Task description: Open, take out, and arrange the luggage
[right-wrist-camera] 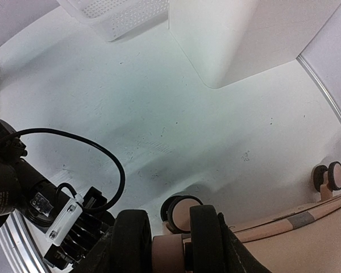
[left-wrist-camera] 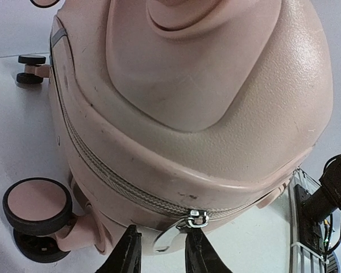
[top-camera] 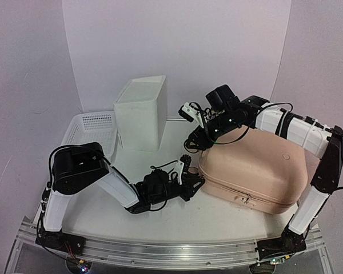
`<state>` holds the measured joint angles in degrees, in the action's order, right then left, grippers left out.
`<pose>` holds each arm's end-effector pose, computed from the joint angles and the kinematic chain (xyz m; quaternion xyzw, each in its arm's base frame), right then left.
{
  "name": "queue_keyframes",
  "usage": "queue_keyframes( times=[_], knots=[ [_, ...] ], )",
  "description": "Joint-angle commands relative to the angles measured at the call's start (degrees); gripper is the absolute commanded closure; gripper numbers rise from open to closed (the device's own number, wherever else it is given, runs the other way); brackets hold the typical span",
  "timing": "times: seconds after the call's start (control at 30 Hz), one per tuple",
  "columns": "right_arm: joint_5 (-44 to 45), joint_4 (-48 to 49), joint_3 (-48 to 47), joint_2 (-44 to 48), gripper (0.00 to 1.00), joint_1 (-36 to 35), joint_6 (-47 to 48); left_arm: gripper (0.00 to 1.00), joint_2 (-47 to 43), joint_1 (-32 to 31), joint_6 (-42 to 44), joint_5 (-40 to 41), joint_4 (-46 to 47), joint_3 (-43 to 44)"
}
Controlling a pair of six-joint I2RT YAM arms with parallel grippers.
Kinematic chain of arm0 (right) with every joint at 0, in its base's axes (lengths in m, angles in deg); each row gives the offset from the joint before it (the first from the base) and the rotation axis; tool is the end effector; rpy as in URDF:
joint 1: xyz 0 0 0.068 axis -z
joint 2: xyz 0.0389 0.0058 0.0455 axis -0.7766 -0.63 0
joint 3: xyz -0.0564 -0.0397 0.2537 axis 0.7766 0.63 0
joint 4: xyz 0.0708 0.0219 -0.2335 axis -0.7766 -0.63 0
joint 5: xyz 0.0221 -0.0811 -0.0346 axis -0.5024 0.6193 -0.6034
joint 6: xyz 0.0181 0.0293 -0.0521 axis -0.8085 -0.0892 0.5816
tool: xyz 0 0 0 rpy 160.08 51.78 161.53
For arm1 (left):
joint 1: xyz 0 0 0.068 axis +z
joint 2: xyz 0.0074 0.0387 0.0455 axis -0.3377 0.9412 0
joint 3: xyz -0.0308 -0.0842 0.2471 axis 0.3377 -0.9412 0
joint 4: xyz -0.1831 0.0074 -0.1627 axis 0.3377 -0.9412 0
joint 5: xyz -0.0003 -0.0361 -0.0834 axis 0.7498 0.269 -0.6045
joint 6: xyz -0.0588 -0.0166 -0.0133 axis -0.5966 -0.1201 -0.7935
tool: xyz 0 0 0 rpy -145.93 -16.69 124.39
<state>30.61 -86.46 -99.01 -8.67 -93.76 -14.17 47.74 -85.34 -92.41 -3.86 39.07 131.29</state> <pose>0.2615 0.2561 0.3031 -0.4691 0.8052 0.1887 0.3099 0.1778 -0.3894 0.1254 0.2547 0.6892 -0.4721 0.4871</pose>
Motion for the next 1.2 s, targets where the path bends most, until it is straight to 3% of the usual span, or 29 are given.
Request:
queue_keyframes(
  times=[0.0, 0.17, 0.27, 0.57, 0.8, 1.0, 1.03, 1.07, 1.1, 1.17],
  knots=[
    [-4.99, 6.3, -2.46, 4.56, 1.0, -2.69, -8.89, 0.72, -3.35, 0.69, 2.26, 5.44, 2.5, 3.3],
    [-4.42, 6.42, -2.03, 4.96, 1.0, -2.78, -8.83, 0.73, -3.51, -0.46, 4.91, 5.64, 2.34, 3.76],
    [-4.42, 6.94, -1.58, 5.03, 1.0, -2.97, -9.33, 0.84, -3.62, -0.42, 5.22, 6.81, 1.86, 4.22],
    [-4.02, 7.98, 0.06, 6.35, 1.0, -3.1, -11.3, 0.99, -5.38, -0.58, 8.08, 11.01, 1.49, 2.49],
    [-4.66, 8.32, 1.69, 8.94, 1.0, -2.95, -9.47, 1.0, -7.23, -0.42, 14.57, 17.66, -0.13, 0.21],
    [-6.41, 7.53, 1.24, 10.19, 1.0, -2.03, -9.46, 1.0, -11.71, 1.4, 14.04, 4.5, 0.25, -4.81],
    [-6.57, 7.42, 1.03, 10.28, 1.0, -1.72, -9.88, 0.94, -13.02, 1.66, 13.92, 1.12, 0.29, -6.25],
    [-6.48, 7.44, 0.95, 10.32, 1.0, -1.53, -10.69, 0.83, -14.17, 1.71, 13.54, -0.57, 0.3, -7.73],
    [-5.92, 7.46, 0.71, 10.26, 1.0, -1.42, -11.81, 0.62, -15.32, 1.71, 12.74, -3.08, 0.3, -9.86],
    [-5.7, 7.48, 0.04, 10.08, 1.0, -1.32, -14.93, 0.37, -17.0, 1.71, 11.08, -5.79, 0.22, -12.65]
  ],
)
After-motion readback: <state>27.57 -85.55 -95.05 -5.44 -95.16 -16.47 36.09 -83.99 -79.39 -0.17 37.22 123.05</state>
